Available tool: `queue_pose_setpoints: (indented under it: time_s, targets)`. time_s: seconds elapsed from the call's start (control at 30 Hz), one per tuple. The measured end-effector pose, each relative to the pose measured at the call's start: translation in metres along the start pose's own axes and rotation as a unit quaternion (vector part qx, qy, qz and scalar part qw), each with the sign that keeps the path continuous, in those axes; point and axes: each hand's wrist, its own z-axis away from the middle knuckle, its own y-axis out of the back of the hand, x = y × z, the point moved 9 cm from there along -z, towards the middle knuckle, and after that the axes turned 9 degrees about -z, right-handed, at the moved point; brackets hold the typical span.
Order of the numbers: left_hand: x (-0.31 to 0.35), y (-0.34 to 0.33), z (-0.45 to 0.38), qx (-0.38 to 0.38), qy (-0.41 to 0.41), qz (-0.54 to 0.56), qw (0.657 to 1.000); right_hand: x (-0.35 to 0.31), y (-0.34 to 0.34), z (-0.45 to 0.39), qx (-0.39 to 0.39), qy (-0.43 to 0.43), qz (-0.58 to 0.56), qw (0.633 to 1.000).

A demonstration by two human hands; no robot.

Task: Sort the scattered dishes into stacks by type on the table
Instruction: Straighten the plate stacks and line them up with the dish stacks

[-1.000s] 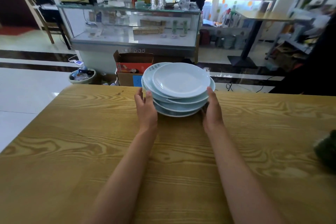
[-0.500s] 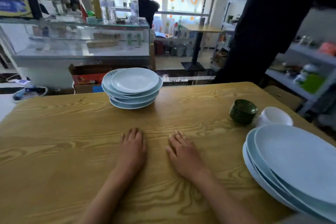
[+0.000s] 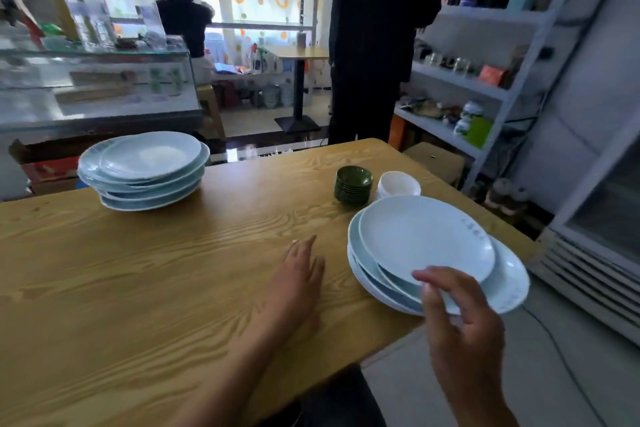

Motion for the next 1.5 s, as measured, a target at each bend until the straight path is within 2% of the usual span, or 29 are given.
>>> queue_pose_setpoints:
  time_s: [0.1, 0.2, 0.27, 0.33, 0.4, 0.5, 0.53, 0.73, 0.8, 0.97, 1.1, 1.23, 1.3, 1.5]
  targets:
    - [0.040, -0.017, -0.009, -0.018, 0.016, 0.058, 0.998, 0.035, 0.078, -0.021, 0.179, -0.049, 0.046, 0.982]
    - [0.057, -0.033, -0.024, -0.045, 0.088, 0.240, 0.966, 0.099, 0.121, -0.030, 0.253, -0.211, -0.002, 0.944]
    - [0.063, -0.052, -0.034, -0.091, 0.133, 0.353, 0.922, 0.143, 0.125, -0.029, 0.232, -0.349, -0.110, 0.901]
    - [0.060, -0.063, -0.042, -0.115, 0.177, 0.398, 0.893, 0.169, 0.105, -0.027, 0.169, -0.441, -0.262, 0.842]
    - [0.054, -0.069, -0.048, -0.124, 0.199, 0.404, 0.884, 0.177, 0.087, -0.029, 0.090, -0.446, -0.370, 0.810]
    - [0.051, -0.071, -0.052, -0.137, 0.202, 0.406, 0.880, 0.169, 0.070, -0.034, 0.021, -0.413, -0.470, 0.780]
    - [0.050, -0.070, -0.052, -0.140, 0.204, 0.406, 0.880, 0.166, 0.068, -0.036, 0.008, -0.403, -0.473, 0.783]
    - [0.037, -0.058, -0.040, -0.162, 0.215, 0.371, 0.889, 0.150, 0.054, -0.048, -0.044, -0.345, -0.334, 0.876]
    - [0.029, -0.049, -0.035, -0.158, 0.218, 0.355, 0.895, 0.143, 0.044, -0.049, -0.045, -0.344, -0.315, 0.883]
    - [0.001, -0.015, -0.022, -0.134, 0.234, 0.325, 0.906, 0.138, 0.010, -0.043, -0.064, -0.369, -0.329, 0.867]
    - [-0.027, 0.019, -0.012, -0.097, 0.251, 0.304, 0.914, 0.124, -0.032, -0.045, -0.104, -0.354, -0.305, 0.878]
    - [-0.051, 0.058, -0.010, -0.079, 0.254, 0.216, 0.939, 0.124, -0.073, -0.047, -0.106, -0.350, -0.273, 0.890]
    - [-0.061, 0.074, -0.010, -0.087, 0.257, 0.183, 0.945, 0.134, -0.092, -0.045, -0.089, -0.398, -0.296, 0.864]
    - [-0.090, 0.105, -0.001, -0.059, 0.280, 0.193, 0.939, 0.103, -0.152, -0.055, -0.119, -0.406, -0.390, 0.818]
